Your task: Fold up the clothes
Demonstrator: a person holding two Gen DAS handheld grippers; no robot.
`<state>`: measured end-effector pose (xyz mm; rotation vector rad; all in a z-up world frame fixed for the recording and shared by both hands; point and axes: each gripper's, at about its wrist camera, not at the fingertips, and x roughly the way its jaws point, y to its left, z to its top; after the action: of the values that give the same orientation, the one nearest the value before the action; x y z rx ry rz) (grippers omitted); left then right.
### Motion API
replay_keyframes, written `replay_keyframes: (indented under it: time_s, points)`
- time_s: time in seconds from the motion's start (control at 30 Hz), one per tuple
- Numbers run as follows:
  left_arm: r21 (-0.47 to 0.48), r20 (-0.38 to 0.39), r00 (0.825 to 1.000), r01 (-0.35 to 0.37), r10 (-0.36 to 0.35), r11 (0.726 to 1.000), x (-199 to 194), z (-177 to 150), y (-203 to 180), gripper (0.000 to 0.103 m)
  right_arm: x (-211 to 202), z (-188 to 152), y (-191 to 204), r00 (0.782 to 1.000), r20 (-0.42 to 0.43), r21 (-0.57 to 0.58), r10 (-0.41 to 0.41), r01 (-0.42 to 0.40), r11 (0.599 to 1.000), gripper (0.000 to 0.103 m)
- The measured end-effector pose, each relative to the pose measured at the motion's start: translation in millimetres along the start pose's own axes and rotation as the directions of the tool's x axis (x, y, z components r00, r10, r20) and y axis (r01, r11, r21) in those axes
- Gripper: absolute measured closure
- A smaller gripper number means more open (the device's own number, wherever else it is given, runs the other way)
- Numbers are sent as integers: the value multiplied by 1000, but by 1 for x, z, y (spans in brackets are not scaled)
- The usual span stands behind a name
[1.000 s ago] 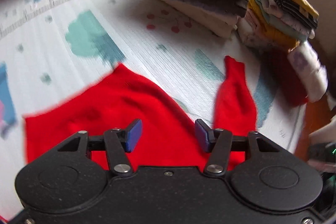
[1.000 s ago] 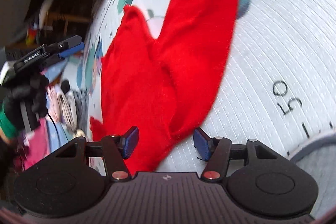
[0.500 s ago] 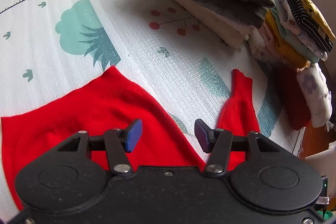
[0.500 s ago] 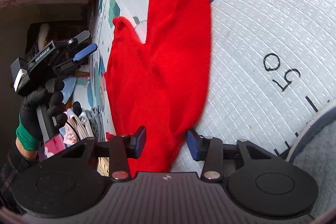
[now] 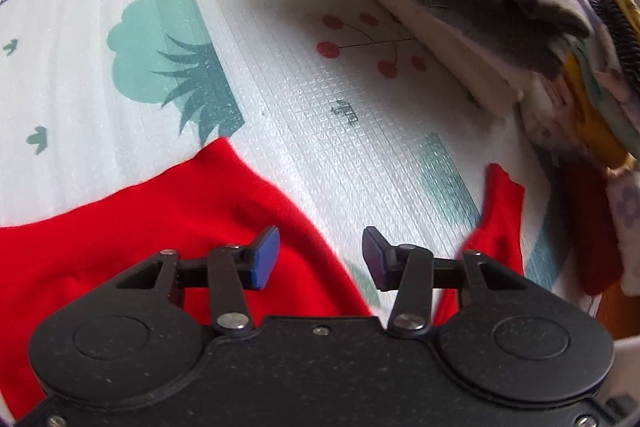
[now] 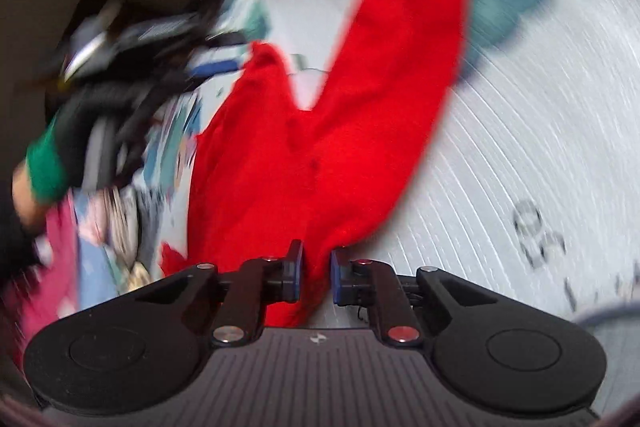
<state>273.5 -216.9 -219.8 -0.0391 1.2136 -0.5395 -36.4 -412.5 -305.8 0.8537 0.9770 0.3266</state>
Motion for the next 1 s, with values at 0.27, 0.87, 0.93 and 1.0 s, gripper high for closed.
replay_keyframes:
  time_s: [0.27,0.87,0.93,1.0]
  points:
    - [-66,-40,998,-54,52,996,26,13,1,65,11,-2,17,998,4,-146,-62,62,987,87]
    - [68,-4,995,-101,102,993,3,15,3,99,11,7,61,997,50,-423,-54,70,903,93]
    - [74,4,997,-81,81,994,-3,16,9,99,9,7,70,997,57,-468,-55,75,881,93]
    - [79,14,998,-57,57,995,-10,17,14,99,9,5,80,997,54,-519,-56,76,851,94]
